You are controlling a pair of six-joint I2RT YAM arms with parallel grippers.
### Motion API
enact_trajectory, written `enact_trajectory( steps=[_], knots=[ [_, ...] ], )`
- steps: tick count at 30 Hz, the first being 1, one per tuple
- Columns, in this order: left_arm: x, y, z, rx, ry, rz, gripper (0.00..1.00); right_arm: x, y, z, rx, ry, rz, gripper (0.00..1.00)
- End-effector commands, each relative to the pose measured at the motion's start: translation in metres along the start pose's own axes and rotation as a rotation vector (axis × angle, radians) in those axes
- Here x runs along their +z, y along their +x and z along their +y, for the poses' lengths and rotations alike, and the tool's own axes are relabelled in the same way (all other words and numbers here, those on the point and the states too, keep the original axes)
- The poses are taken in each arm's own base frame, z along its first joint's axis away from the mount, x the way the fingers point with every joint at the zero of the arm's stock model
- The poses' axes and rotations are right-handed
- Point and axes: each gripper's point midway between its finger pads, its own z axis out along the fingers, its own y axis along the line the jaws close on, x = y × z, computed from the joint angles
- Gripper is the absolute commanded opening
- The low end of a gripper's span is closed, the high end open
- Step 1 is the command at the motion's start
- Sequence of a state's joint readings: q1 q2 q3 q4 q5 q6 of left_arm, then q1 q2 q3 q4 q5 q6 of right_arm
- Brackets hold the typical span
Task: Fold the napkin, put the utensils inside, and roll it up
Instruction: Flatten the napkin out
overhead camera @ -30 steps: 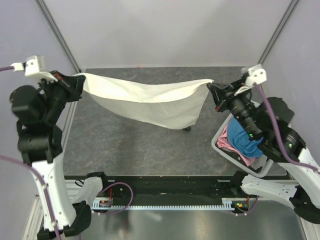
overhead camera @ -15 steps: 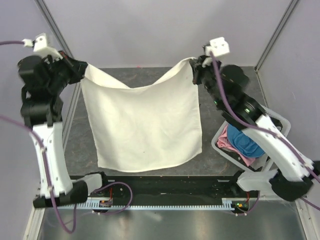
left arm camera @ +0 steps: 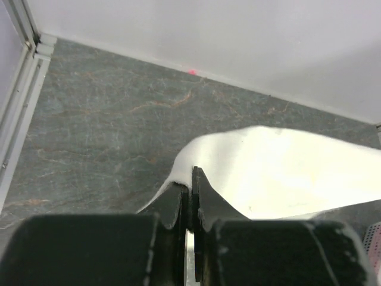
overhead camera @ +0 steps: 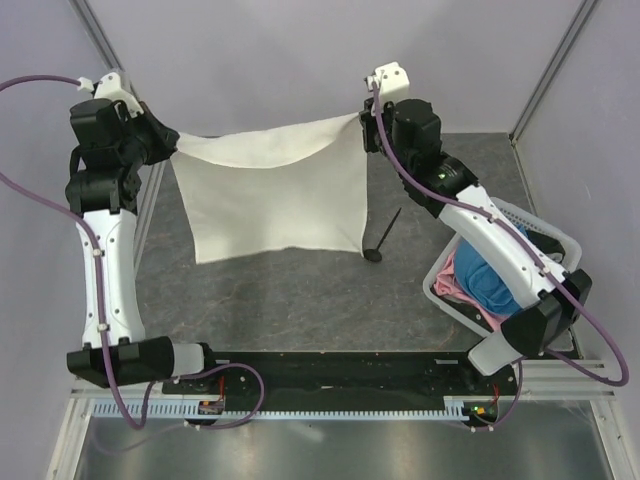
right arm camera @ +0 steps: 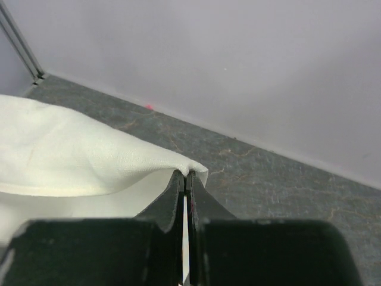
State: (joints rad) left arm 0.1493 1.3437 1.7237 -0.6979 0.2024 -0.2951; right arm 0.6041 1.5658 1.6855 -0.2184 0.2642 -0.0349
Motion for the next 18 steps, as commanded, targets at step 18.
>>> enact_trajectory(
  steps=[18],
  knots=[
    [-0.213, -0.062, -0.038, 0.154, -0.028, -0.383, 0.02, -0.174, -0.137, 0.009, 0.061, -0.188, -0.393, 0.0]
  ],
)
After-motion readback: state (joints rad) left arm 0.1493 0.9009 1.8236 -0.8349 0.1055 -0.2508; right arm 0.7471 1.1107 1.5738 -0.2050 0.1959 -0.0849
